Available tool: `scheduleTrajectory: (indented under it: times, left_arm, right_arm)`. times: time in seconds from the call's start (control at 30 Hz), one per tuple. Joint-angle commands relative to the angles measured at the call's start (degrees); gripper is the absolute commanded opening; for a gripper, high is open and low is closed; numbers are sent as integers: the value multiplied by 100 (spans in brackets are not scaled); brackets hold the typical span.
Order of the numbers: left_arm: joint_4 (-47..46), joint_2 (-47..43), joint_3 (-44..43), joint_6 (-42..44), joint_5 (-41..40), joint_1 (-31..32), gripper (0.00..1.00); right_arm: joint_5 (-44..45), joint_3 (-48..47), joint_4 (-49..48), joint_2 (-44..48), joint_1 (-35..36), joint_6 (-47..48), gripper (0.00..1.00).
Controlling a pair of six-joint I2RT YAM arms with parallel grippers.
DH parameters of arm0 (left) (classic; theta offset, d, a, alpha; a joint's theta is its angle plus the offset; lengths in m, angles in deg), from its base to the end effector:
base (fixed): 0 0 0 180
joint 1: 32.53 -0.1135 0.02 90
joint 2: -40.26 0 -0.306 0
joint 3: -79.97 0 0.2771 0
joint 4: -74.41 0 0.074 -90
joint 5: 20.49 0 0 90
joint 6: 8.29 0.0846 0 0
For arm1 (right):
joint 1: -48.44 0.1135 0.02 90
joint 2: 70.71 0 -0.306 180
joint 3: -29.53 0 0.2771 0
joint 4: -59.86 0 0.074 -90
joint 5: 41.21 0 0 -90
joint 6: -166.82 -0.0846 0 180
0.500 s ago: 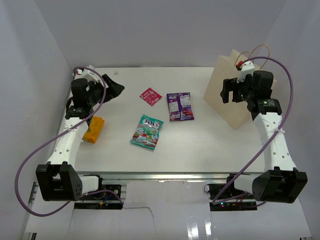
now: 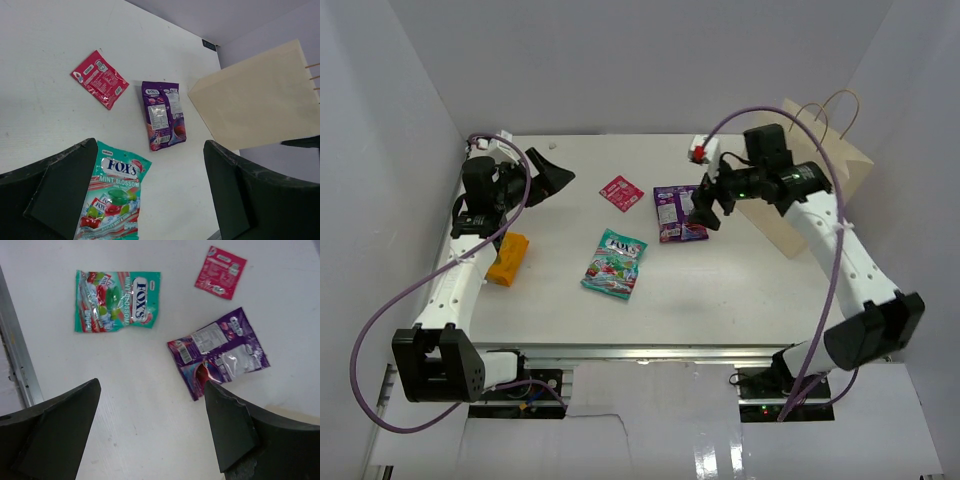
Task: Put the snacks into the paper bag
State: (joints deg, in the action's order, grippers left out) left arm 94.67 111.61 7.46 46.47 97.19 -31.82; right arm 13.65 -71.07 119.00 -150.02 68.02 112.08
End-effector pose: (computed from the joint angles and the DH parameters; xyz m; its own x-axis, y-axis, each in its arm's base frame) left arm 0.3394 -0.0435 0.3603 -0.5268 -0.5045 -0.6841 0.1787 0.7211 -0.6694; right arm 0.2988 0.1580 0.4269 -0.0667 -0.5248 -0.8486 -0.9072 0.3860 -0.1675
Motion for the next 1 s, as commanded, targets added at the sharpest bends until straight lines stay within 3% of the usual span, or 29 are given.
scheduleTrajectory:
  times: [0.0, 0.27, 0.4, 0.7, 0.97]
  left_arm:
    - [-107, -174, 85, -211, 290, 8, 98]
    - [42, -394, 463, -492, 466, 17, 98]
    - [148, -464, 543, -545, 484, 26, 98]
    - [385, -517, 648, -554, 466, 34, 98]
    - [394, -254, 517, -598, 457, 52, 98]
  right_arm:
    - [1049, -190, 60, -969, 477, -711, 90]
    - [3088, -709, -1164, -2632, 688, -3286, 95]
    - [3696, -919, -1428, -3484, 610, -3665, 95]
    - [3566, -1807, -1807, -4567, 162, -2781, 99]
    - [1495, -1571, -1798, -4690, -305, -2147, 96]
